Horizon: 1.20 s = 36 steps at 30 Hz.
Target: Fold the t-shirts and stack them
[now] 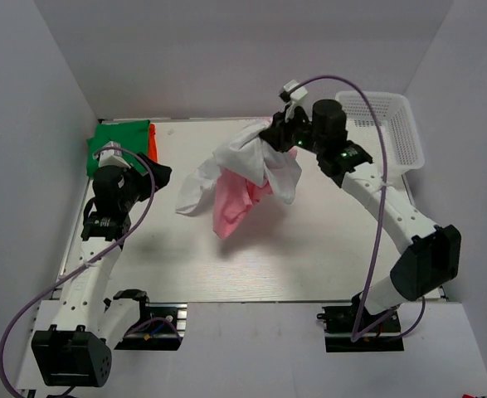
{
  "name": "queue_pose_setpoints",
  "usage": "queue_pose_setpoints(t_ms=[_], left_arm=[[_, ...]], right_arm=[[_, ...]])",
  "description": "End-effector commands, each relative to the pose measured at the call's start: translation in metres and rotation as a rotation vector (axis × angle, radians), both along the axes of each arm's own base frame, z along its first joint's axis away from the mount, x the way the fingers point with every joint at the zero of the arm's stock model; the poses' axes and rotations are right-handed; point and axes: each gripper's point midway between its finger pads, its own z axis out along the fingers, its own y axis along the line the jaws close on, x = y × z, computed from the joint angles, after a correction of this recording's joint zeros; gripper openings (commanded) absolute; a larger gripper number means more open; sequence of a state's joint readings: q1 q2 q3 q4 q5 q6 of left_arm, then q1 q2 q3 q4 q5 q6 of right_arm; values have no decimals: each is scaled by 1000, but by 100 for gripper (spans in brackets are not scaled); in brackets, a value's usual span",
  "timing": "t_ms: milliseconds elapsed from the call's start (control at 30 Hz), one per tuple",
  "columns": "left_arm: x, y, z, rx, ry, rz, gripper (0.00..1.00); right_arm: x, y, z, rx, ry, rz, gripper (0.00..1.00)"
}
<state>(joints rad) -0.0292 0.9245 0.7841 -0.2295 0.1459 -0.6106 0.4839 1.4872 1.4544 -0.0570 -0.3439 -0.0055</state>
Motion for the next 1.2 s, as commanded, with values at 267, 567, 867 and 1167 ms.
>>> queue_pose_setpoints(t_ms=[267, 567, 867, 1167], left_arm=[[2, 5, -47, -28, 166, 56, 100], [11, -23, -95, -39, 309, -119, 100], [27, -61, -91, -87, 248, -321, 100], [34, -70, -114, -37, 337, -339, 100]], right_arm=[[12, -10, -142, -154, 245, -228, 90], [11, -52, -156, -98, 284, -465, 90], [43, -37, -167, -83, 432, -502, 90], [66, -12, -253, -206, 595, -486, 90]])
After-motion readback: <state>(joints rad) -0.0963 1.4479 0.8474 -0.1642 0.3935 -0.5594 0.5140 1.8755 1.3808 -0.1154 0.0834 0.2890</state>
